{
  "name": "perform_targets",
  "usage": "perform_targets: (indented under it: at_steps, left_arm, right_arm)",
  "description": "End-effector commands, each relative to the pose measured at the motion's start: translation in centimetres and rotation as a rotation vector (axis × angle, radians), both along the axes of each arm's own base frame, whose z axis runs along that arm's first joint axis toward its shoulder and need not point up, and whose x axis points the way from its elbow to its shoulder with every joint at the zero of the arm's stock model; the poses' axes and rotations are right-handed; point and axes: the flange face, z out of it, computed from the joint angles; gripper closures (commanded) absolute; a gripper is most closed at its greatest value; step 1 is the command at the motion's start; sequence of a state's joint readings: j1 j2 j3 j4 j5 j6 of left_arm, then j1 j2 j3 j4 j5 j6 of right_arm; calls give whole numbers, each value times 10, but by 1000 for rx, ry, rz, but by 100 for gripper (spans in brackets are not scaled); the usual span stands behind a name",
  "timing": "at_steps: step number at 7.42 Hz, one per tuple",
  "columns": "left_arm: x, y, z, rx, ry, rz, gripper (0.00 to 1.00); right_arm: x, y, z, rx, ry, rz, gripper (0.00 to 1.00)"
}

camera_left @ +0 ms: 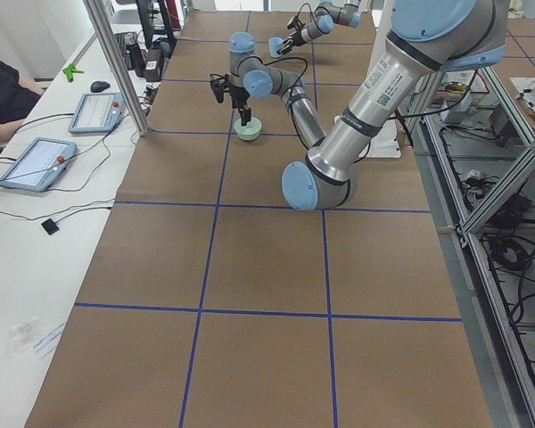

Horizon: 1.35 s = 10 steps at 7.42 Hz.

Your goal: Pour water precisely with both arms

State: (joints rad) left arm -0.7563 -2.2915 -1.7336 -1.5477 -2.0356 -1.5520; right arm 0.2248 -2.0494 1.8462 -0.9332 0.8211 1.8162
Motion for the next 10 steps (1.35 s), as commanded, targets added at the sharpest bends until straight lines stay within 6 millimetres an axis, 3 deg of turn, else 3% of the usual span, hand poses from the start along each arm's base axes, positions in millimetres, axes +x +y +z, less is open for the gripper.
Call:
perform_targets:
  at_steps: [1, 4, 10]
  left_arm:
    - [1, 1, 1, -1, -1, 1, 0]
    - [1, 1, 1, 0, -1, 2, 0]
    - [1, 1, 2, -3, -3, 1, 0]
  right_arm:
    - [-1, -1, 4, 3, 9, 3, 1]
    - [-8, -2, 26, -7, 36, -1, 1]
    - [-2, -9, 27, -9, 46, 12, 1]
